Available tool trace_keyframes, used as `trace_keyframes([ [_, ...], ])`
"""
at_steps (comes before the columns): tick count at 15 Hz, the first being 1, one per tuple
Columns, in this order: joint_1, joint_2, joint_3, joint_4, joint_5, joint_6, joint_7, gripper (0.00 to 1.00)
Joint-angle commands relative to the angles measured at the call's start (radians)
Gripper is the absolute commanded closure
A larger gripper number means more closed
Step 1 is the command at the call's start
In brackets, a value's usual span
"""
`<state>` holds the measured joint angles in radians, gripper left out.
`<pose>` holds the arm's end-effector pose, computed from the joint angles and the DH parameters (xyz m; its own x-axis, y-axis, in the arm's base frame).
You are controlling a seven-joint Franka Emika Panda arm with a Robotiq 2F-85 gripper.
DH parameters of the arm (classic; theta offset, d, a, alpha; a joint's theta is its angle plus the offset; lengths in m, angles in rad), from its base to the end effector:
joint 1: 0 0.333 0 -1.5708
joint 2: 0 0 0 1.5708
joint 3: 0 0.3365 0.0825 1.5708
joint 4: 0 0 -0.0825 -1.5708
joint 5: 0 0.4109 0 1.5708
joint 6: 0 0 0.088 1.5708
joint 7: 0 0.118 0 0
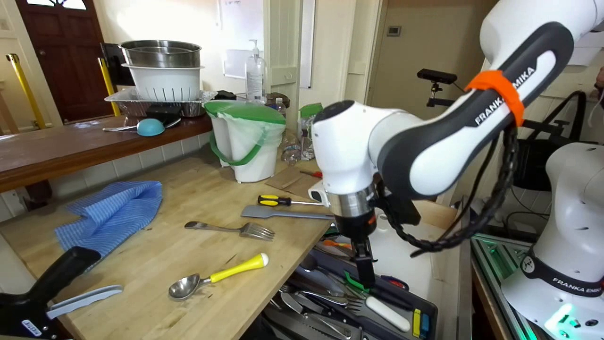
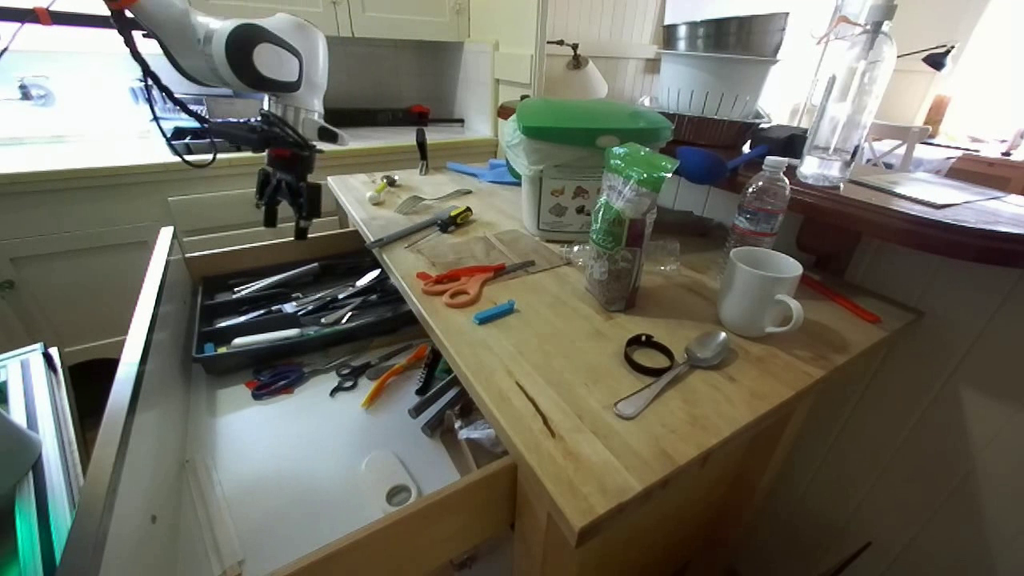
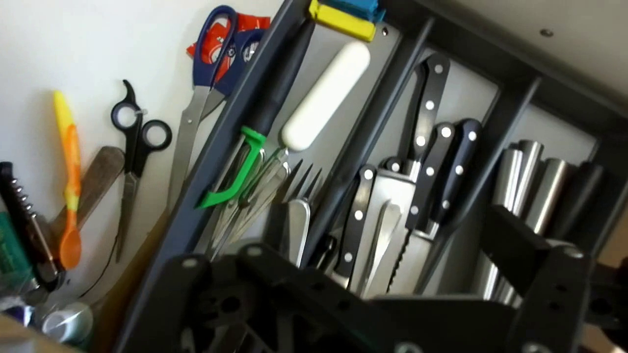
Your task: Pick up the folk and knife from the drawer and put them on the counter
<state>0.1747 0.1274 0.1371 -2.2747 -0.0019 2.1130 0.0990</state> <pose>0.4884 0.1578 0.2707 0.9370 0.2033 -0.2841 0.2155 -0.9764 0.0120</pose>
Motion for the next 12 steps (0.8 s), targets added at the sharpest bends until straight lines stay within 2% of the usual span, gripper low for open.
trace_keyframes([
  [1, 0.019, -0.073, 0.008, -0.214, -0.054, 0.214, 0.163, 0.0],
  [4, 0.011, -0.068, -0.005, -0.326, -0.042, 0.359, 0.314, 0.0],
  [7, -0.007, -0.062, -0.041, -0.391, -0.061, 0.43, 0.445, 0.0],
  [11, -0.045, -0.022, -0.114, -0.402, -0.098, 0.51, 0.583, 0.0],
  [12, -0.062, -0.012, -0.119, -0.392, -0.052, 0.512, 0.541, 0.0],
])
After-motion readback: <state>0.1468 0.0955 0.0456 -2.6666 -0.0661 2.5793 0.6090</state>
